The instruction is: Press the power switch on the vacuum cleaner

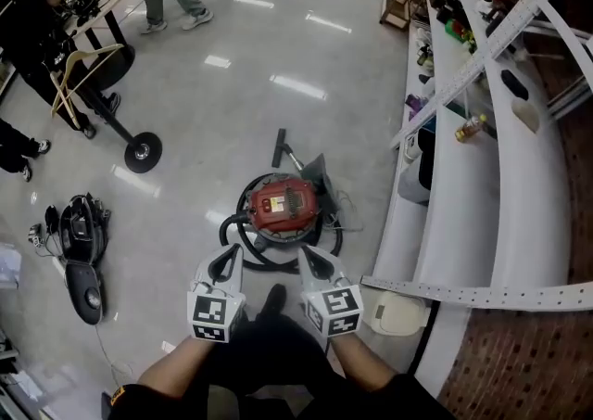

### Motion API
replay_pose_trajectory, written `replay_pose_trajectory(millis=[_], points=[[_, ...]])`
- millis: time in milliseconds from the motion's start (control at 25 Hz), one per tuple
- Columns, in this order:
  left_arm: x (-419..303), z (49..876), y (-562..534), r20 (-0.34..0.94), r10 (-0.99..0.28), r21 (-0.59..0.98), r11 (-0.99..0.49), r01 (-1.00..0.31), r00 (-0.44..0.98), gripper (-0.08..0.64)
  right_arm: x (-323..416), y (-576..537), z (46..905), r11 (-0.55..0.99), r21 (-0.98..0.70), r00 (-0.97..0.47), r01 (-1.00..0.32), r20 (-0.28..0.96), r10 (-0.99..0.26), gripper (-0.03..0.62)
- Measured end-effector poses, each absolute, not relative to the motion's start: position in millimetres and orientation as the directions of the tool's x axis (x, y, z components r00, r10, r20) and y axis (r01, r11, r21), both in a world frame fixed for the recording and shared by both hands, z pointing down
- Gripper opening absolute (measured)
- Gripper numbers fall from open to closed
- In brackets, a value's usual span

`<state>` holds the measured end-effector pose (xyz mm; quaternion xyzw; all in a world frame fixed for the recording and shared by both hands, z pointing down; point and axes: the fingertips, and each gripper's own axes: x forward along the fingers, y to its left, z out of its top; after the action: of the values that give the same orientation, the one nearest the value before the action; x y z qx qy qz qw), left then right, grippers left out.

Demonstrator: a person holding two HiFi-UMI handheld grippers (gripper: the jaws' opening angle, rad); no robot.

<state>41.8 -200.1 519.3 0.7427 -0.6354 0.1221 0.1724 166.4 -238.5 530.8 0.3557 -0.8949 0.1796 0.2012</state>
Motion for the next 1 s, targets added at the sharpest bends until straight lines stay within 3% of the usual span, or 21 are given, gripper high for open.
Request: replay_pose_trajectory(millis=[400,1000], points=[[32,575,-232,0.477,-0.863,0.144,-0.110,-0.984,0.166,0.017,139,-277,572,0.705,-0.172,-0.654,-0.688,0.567,-0.501,-0.008],[-1,729,-284,0.637,-0.738,0.200,-0.118,-0.973,0.221,0.017,94,-330,729,0.678,-0.201,-0.542,-0.707,0.769,-0.338,-0.008]])
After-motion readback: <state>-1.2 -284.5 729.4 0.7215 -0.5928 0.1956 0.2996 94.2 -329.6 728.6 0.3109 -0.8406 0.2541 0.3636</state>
